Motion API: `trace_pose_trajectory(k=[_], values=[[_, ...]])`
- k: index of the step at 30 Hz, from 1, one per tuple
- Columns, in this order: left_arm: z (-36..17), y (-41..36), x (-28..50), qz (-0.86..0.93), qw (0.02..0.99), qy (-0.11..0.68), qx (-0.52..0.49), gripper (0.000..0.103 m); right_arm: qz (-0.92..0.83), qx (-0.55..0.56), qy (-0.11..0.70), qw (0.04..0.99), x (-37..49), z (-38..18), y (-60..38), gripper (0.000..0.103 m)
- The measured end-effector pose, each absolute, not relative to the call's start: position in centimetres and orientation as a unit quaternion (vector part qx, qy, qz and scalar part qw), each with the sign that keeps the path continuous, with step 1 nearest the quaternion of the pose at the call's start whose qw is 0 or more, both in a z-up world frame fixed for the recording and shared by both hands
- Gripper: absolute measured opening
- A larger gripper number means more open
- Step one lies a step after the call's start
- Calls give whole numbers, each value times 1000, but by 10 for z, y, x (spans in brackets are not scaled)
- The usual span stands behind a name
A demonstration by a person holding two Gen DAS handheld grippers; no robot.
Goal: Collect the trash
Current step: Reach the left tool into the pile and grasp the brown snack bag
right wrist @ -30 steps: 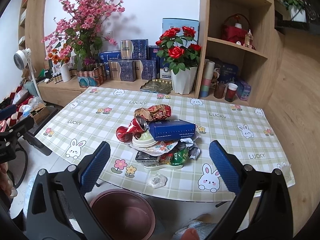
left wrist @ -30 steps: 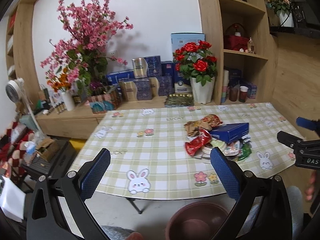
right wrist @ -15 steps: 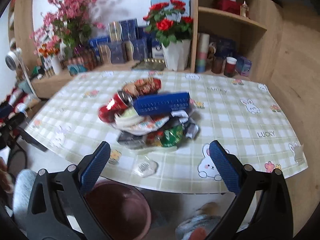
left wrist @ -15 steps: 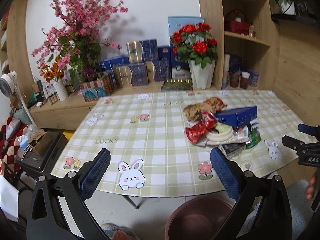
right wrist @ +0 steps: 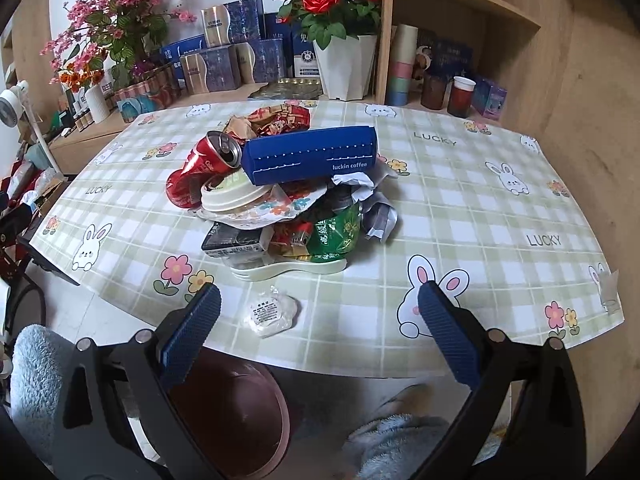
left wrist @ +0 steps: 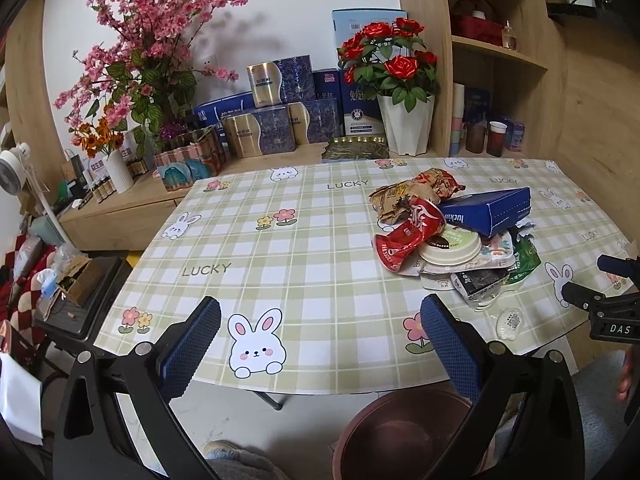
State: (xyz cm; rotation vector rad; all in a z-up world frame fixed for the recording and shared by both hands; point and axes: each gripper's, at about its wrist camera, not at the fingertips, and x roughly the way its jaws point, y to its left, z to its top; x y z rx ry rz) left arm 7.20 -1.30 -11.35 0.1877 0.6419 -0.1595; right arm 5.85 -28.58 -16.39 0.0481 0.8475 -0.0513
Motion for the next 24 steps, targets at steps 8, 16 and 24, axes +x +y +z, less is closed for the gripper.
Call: trace_pose_trajectory(k=[8,16,24], values=[[-122,-10,85,-87,936,334,69,98,-25,25,415,909,69,-169,-290,97],[-126,-17,95,-97,935,333,74,97,-23,0,408,913,86,-161,-291,97],[-130,-25,112,-108,932,337,75,97,-23,-4,400,916,109,-148,-299,97]])
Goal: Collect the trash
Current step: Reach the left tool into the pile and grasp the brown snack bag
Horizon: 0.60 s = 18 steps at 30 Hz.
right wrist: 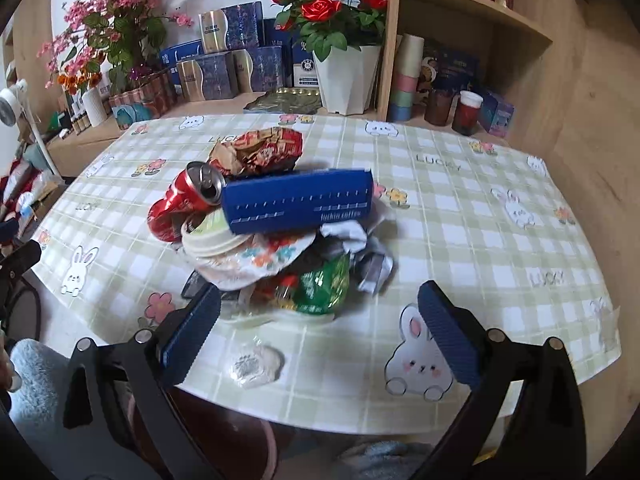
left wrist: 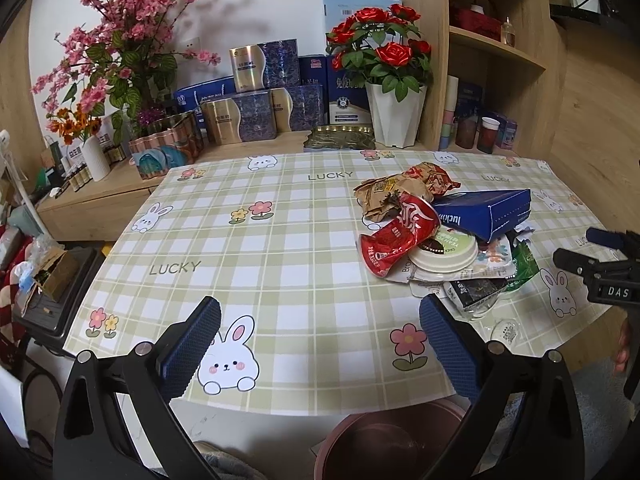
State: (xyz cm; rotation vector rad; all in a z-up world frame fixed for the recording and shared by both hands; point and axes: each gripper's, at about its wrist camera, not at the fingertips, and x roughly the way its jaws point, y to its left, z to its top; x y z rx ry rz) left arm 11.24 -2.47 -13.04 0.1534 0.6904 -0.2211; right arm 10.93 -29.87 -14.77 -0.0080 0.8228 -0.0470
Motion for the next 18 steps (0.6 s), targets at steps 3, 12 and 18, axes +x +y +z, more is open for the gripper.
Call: trace_pose_trajectory(k=[3,12,18], values=[[-132,-27,122,-114,930,342,72,97,-22,-5,401,916,119,-144,-301,97],[-119,-42,197,-175,908,382,3,97,-31,-7,405,914,156,-141,-310,97],[-127,-74,298,-202,862,457,-84,86,-41,6,407,912,172,-140,-327,97]])
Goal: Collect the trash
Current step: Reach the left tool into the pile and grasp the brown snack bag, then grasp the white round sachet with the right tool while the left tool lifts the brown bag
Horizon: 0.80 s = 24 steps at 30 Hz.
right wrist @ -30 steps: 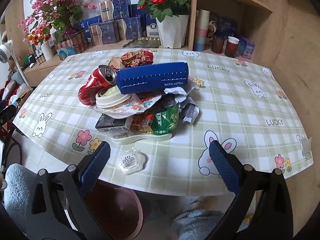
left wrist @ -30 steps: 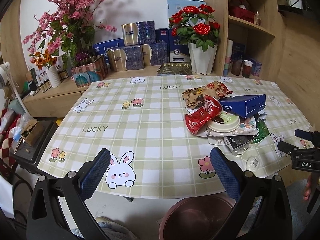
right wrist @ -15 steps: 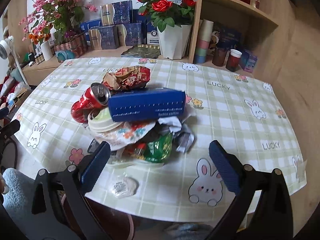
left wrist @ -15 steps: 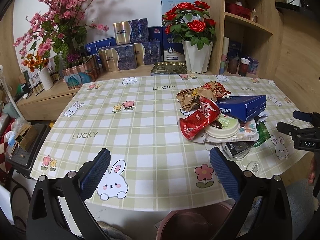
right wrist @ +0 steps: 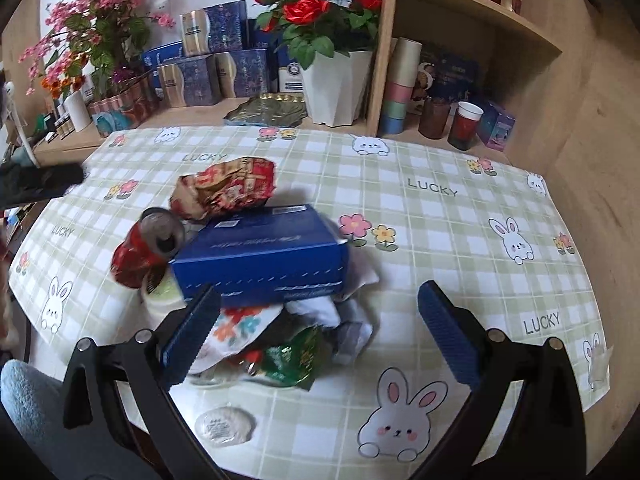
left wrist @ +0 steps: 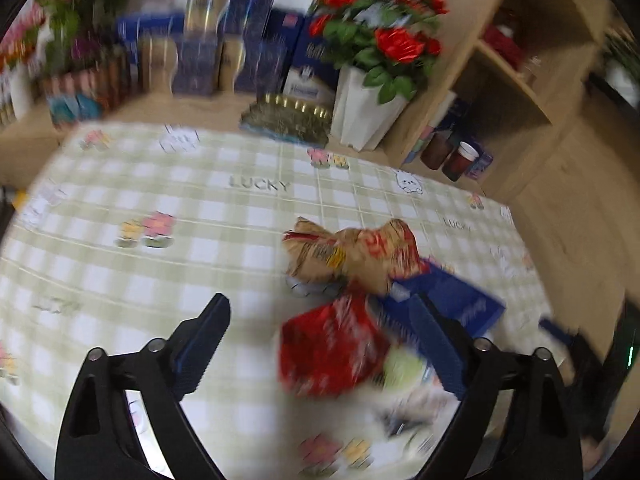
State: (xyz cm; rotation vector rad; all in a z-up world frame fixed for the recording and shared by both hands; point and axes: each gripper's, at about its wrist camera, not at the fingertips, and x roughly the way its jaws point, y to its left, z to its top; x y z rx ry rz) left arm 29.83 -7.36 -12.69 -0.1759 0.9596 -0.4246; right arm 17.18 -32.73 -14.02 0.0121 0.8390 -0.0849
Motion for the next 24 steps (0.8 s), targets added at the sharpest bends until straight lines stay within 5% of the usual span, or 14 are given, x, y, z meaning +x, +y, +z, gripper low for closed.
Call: trace_pose_trajectory(k=[15,23,24], values=[[-222,-116,403,-179,740,606,-231,84,-42,34,433,900,171,-164,-351,97],[-200,-108,399,-207,751,581,-237,32,-31,39,442,896,162,-169,-340,97],[-194,-106,397,-216,756,571,-237,17,-29,39,442,896,161,-169,-338,97]])
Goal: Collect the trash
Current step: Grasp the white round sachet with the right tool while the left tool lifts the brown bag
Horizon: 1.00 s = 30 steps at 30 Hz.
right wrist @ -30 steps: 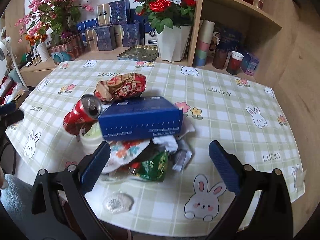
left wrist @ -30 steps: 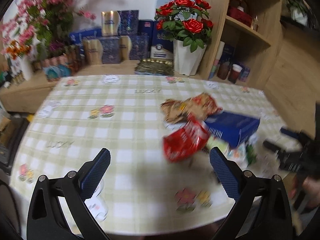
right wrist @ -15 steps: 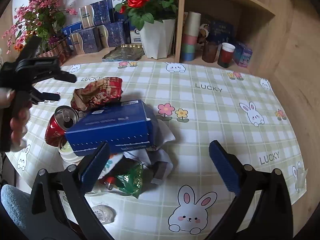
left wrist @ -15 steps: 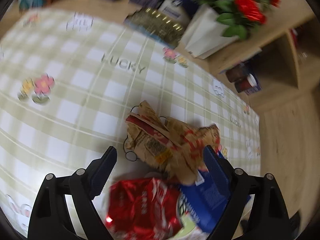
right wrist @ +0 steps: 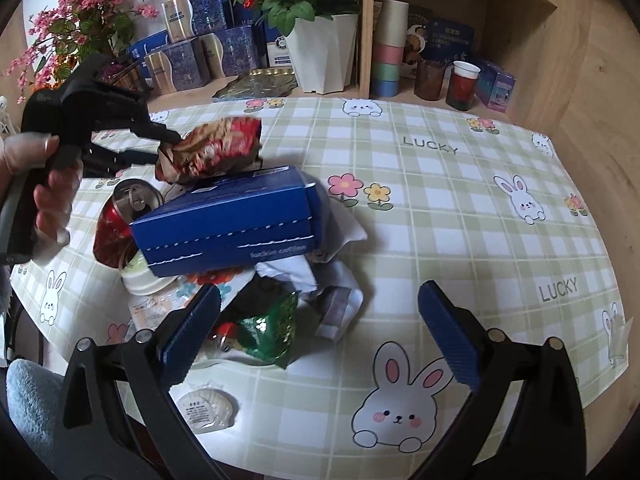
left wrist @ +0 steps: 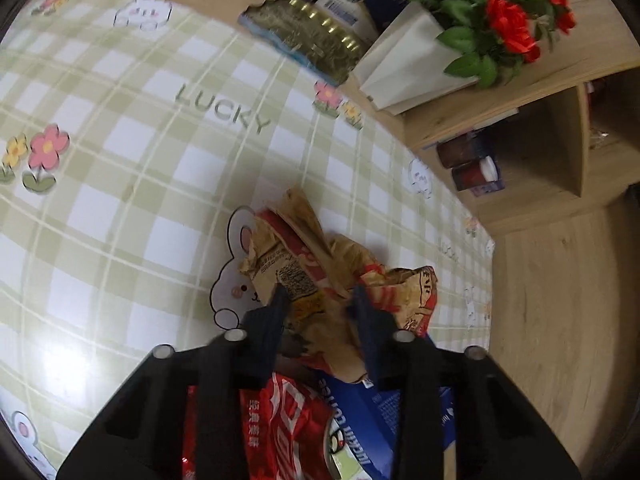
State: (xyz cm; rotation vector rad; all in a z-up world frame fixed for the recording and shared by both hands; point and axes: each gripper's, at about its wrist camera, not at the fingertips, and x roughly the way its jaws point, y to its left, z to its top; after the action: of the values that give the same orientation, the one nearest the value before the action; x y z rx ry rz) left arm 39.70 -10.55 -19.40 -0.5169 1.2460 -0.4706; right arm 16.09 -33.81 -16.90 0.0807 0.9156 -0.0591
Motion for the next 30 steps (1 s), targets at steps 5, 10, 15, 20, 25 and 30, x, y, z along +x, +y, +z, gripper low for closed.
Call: trace_pose_trajectory(k=[5,10,15,20,25,30], values=[[-178,-102,388,-230,767,559,-217,15,-22,36,440,897,155,-166,-330,97],[-166,-94,374,-235,782,539,-205,14,-18,33,439,898,149,-162,-325,97],[-140,-86,365,-240,806,505,-195,14,-13,40,443,895,143,-165,-322,97],[-114,-83,352,-248,824,477,-180,14,-5,43,446,894,134,-169,-316,97],[-95,-77,325,-261,838,452,-158,14,17,43,455,889,123,-184,-306,97],[-89,-59,295,-266,844,440,-155,14,54,25,475,878,112,-205,-287,95]])
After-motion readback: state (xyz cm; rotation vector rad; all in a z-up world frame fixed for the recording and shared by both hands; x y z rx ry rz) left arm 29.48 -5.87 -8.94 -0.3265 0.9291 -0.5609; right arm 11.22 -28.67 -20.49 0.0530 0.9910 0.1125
